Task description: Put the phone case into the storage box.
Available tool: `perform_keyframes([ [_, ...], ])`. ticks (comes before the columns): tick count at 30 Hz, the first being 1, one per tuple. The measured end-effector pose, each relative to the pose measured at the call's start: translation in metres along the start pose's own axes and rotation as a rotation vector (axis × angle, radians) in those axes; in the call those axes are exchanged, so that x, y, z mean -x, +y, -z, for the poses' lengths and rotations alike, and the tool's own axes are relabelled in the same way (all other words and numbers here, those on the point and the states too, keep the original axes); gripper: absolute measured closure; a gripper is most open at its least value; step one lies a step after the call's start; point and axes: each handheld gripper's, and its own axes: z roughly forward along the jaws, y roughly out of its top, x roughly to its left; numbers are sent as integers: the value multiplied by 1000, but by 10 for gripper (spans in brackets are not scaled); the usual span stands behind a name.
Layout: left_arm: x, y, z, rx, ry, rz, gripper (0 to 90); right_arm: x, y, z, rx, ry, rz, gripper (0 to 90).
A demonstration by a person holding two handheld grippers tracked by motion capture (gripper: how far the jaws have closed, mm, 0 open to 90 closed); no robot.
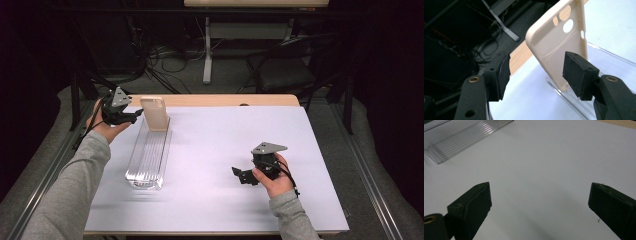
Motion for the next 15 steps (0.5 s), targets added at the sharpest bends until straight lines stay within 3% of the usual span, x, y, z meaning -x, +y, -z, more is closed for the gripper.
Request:
perform_keyframes([
  [7,-4,-5,1,-2,-64,150,324,0,0,0,-5,1,-1,44],
  [10,-6,-7,3,-1,-87,188,303,0,0,0,-5,1,1,44],
  [15,-7,-9,7,-17,-105,214,278,0,0,0,-1,1,0,44],
])
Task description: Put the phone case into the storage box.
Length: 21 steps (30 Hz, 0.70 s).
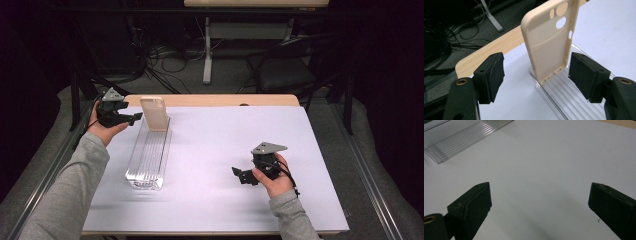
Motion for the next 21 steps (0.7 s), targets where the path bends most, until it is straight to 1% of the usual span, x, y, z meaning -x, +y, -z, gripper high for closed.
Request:
perform_keyframes([
  [7,-3,-3,8,3,-28,68,199,0,0,0,1,-1,-1,44],
  [11,-3,-5,13,10,-37,88,156,0,0,0,-4,-2,5,44],
  [15,-2,-9,17,22,-56,115,157,-2,1,0,-7,-7,11,44],
  [18,-1,-12,21,22,-54,119,158,-2,0,2,-11,-12,18,34],
  [19,-1,-13,22,19,-60,121,158,-1,-1,4,-10,-16,17,26],
  [21,-1,-14,25,18,-59,118,157,-1,-2,7,-10,-20,16,19],
])
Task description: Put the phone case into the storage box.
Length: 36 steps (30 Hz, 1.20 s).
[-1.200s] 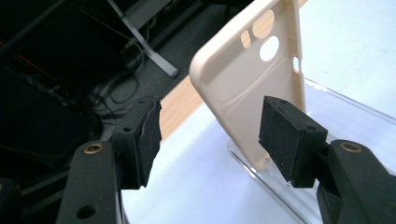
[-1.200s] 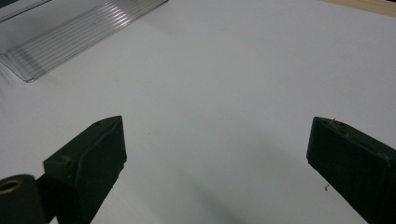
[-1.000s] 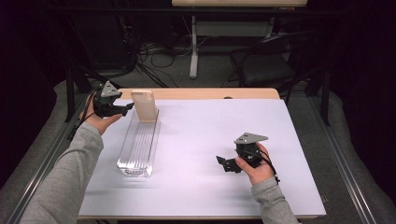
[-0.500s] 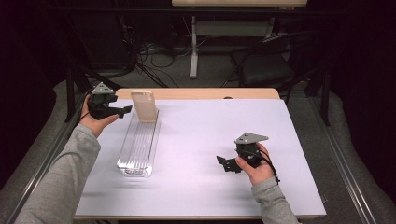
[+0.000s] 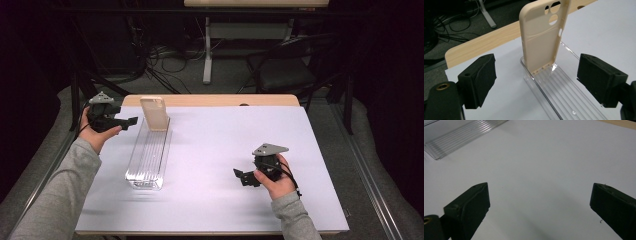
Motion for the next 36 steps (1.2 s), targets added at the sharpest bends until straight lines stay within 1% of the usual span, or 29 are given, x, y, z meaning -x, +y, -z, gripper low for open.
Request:
perform_keyframes([
  [2,1,-1,4,5,-12,10,157,1,-2,3,1,-6,0,17],
  [3,2,-2,5,10,-22,16,157,1,-2,5,2,-11,8,11],
  [9,9,-5,13,10,-50,2,158,3,-7,13,5,-24,9,0],
  [11,12,-5,16,9,-50,1,159,4,-8,16,6,-26,11,0],
  [13,16,-7,19,18,-59,-6,161,5,-9,19,7,-26,13,0],
  [15,19,-8,22,31,-66,3,161,5,-11,21,8,-28,9,0],
  [18,25,-12,26,49,-93,6,159,5,-13,26,12,-26,8,0],
  [19,27,-13,28,51,-103,3,158,5,-14,27,14,-28,4,0],
  [21,31,-15,31,52,-102,-7,155,5,-15,29,13,-30,5,0],
  [23,35,-18,33,60,-116,-11,153,5,-17,30,14,-32,7,0],
  [26,42,-22,36,64,-129,-30,105,5,-19,32,17,-32,-1,0],
  [29,48,-25,38,74,-146,-32,72,6,-21,34,17,-33,-2,0],
  [34,57,-32,42,88,-142,-53,49,5,-24,36,24,-34,-7,0],
  [36,61,-36,43,92,-131,-64,40,6,-25,37,25,-33,-6,0],
])
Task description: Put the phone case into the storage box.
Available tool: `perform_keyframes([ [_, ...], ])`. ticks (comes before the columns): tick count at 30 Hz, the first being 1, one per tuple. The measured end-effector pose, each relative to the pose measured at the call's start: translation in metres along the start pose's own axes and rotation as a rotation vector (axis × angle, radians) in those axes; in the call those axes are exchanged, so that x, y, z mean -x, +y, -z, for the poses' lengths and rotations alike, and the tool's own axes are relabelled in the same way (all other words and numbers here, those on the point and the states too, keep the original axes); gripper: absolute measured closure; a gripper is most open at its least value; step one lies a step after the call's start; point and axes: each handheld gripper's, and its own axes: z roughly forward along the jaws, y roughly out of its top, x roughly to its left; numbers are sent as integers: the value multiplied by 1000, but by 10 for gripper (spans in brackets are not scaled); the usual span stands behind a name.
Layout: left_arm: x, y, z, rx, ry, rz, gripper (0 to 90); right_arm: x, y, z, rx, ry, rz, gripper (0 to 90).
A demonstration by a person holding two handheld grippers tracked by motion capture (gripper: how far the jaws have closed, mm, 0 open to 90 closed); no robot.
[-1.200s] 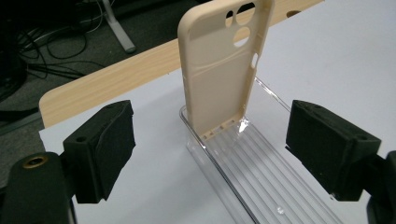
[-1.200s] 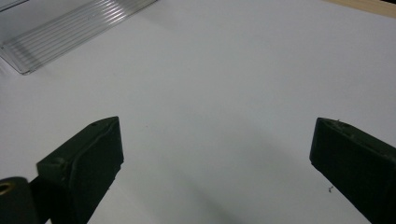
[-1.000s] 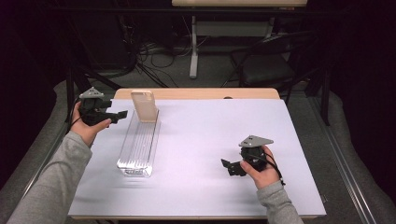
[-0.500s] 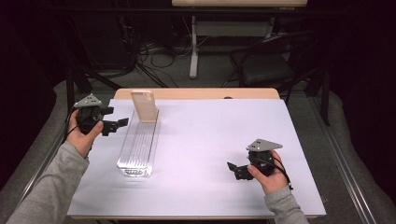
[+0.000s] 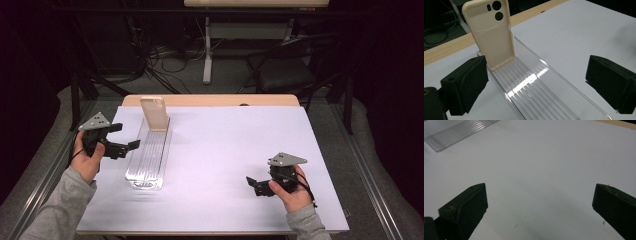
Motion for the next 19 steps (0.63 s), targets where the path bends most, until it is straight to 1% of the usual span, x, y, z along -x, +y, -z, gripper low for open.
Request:
perform_keyframes([
  [4,8,-8,1,10,2,5,31,0,-2,3,4,0,-2,0],
  [5,10,-10,2,8,-4,-6,29,0,-3,3,4,0,-7,0],
  [6,11,-11,2,9,-6,-7,25,0,-3,4,2,1,-4,0],
  [8,14,-15,3,12,-6,3,7,1,-3,5,7,0,-11,0],
  [10,15,-17,3,11,-11,9,7,1,-3,6,10,0,-13,0],
  [13,18,-22,5,17,-6,12,7,0,-4,7,10,-1,-15,0],
  [16,19,-25,6,8,3,-2,7,1,-4,8,12,2,-15,0],
  [18,19,-27,7,12,-5,10,7,1,-4,8,13,6,-14,0],
  [19,18,-27,7,8,-6,8,7,2,-4,8,12,8,-14,0],
])
